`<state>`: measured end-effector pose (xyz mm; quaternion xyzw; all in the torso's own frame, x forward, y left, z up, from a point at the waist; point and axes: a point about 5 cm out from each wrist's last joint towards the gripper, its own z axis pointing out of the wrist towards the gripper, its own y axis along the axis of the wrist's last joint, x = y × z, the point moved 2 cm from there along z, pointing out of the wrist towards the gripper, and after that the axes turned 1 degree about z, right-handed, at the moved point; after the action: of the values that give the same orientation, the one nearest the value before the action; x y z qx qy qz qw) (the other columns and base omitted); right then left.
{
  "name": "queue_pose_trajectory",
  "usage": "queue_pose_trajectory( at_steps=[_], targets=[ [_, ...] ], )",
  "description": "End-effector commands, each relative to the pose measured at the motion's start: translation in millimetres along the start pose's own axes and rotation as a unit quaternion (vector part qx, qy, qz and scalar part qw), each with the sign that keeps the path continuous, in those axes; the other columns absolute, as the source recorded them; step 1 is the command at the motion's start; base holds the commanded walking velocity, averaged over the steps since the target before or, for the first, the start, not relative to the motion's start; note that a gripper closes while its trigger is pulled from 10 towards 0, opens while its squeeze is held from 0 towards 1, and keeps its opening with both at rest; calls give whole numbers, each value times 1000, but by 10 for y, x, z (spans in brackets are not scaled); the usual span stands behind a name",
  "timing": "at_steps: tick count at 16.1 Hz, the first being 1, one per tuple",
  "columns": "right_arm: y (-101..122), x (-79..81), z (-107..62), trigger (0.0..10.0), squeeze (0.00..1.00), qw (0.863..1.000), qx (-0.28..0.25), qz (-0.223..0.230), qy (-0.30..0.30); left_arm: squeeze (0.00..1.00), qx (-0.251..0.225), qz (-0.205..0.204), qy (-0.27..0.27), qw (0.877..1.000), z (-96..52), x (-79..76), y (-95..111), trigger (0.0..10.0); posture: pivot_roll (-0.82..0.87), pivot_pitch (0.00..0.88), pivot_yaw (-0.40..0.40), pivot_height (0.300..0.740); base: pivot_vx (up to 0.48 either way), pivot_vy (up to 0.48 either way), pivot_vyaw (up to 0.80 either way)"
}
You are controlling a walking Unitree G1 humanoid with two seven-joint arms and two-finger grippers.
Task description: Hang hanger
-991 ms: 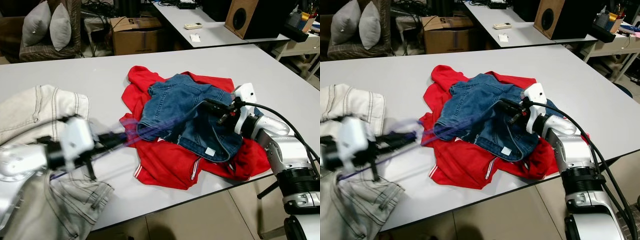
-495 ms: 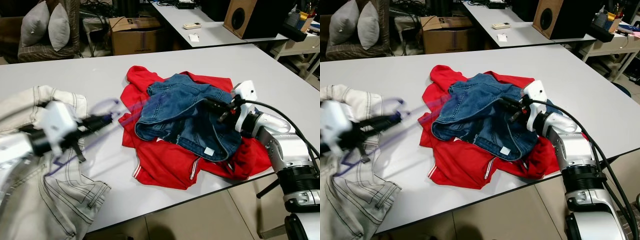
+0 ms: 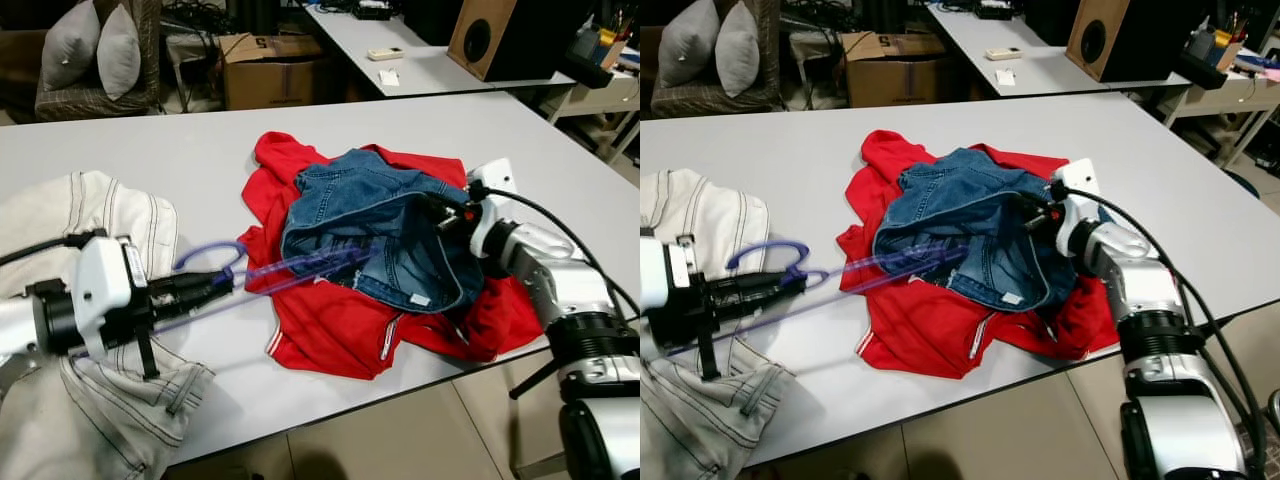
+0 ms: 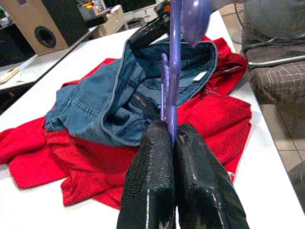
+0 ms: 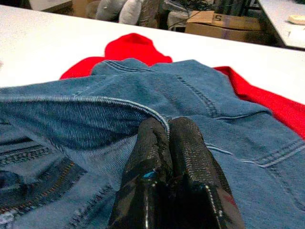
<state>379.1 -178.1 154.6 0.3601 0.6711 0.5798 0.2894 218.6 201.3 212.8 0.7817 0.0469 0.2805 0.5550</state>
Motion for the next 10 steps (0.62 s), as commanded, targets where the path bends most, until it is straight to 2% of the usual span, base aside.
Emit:
queue_pose_trajectory(
  at_steps=[1,4,10],
  targets=[
    [116,23,18,0,0,1000,-18,-5,14,0,11,20,-4,1000,55,-9,16,10000,38,38,-94,740,0,0,0],
    [184,156,22,0,0,997,-32,-19,65,0,9,56,26,998,157,86,-14,10000,31,36,-90,740,0,0,0],
    [327,264,-96,0,0,993,-57,-40,100,0,-6,83,-39,996,499,-5,-47,10000,0,23,-43,740,0,0,0]
  ],
)
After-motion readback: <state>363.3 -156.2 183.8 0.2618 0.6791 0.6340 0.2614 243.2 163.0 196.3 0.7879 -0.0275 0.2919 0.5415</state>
